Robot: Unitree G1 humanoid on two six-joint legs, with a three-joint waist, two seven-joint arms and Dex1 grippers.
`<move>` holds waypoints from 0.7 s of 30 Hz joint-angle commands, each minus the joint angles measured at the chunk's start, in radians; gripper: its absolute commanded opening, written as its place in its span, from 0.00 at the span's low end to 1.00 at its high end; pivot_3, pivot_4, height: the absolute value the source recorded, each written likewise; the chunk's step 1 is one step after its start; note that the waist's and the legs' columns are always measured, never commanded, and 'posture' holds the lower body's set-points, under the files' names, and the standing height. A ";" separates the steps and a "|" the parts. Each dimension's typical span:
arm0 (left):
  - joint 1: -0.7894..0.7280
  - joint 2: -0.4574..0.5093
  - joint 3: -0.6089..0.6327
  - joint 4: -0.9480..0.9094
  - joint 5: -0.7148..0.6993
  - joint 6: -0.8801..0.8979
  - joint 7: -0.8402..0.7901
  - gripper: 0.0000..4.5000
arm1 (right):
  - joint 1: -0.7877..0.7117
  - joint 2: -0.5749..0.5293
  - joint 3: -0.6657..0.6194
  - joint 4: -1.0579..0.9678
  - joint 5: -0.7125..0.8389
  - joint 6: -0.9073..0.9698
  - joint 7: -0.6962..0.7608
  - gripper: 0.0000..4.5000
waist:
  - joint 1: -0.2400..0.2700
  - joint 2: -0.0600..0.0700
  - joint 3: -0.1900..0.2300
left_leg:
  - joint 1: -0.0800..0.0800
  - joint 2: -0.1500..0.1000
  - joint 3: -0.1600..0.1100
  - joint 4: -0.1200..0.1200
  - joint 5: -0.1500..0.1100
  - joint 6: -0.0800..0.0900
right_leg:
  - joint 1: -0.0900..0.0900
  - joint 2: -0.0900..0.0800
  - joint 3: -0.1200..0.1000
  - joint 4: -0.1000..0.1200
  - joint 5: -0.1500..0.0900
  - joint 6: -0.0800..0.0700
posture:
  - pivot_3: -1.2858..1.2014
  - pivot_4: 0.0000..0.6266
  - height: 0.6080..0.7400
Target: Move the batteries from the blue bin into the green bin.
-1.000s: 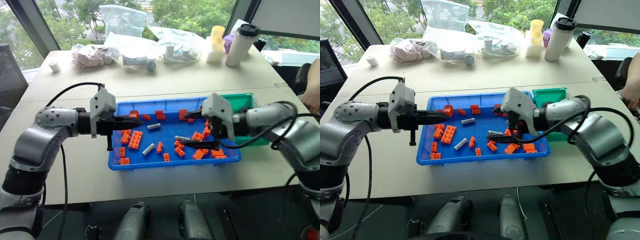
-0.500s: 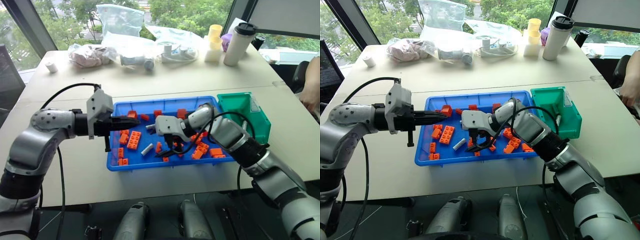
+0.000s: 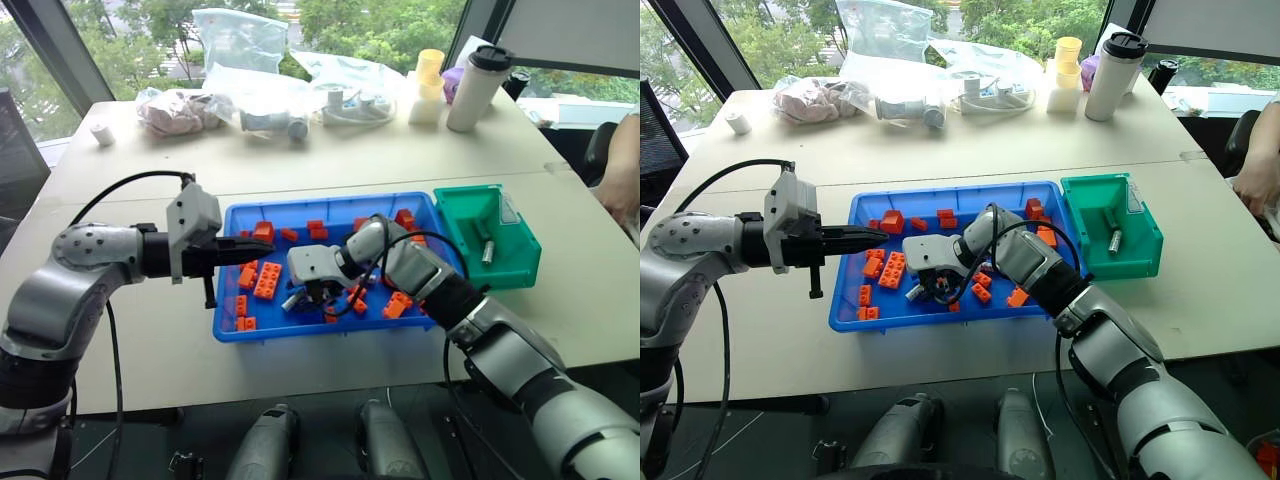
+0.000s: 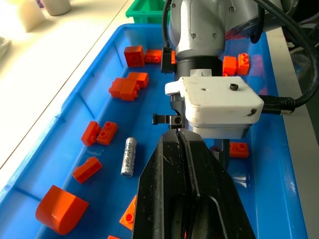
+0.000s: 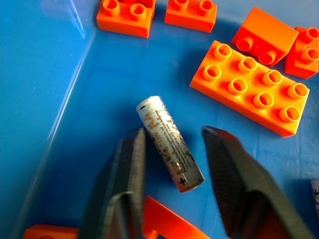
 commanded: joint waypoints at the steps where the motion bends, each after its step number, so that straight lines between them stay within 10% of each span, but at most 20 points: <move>1: -0.008 0.007 0.023 -0.030 -0.006 -0.011 0.006 0.00 | -0.013 0.018 -0.023 -0.003 -0.026 -0.006 -0.011 0.01 | 0.000 0.000 0.000 | 0.000 0.000 0.000 0.000 0.000 0.000 | 0.000 0.000 0.000 0.000 0.000 0.000 | 0.52 0.24 1.00; 11: -0.024 -0.020 -0.006 -0.011 0.013 -0.030 0.009 0.00 | 0.103 -0.260 -0.499 -0.463 0.100 0.360 -0.182 0.01 | 0.021 0.000 0.000 | -0.001 -0.001 -0.001 0.000 0.000 0.001 | 0.000 -0.001 0.000 -0.001 0.000 0.000 | 0.52 0.24 1.00; 21: -0.084 -0.072 -0.072 0.055 0.046 -0.074 -0.022 0.00 | 0.340 -0.568 -0.757 -0.404 0.045 0.447 -0.353 0.01 | 0.024 0.000 0.000 | -0.001 -0.001 0.002 0.000 -0.003 0.004 | 0.000 -0.002 0.001 -0.001 0.000 0.000 | 0.52 0.24 1.00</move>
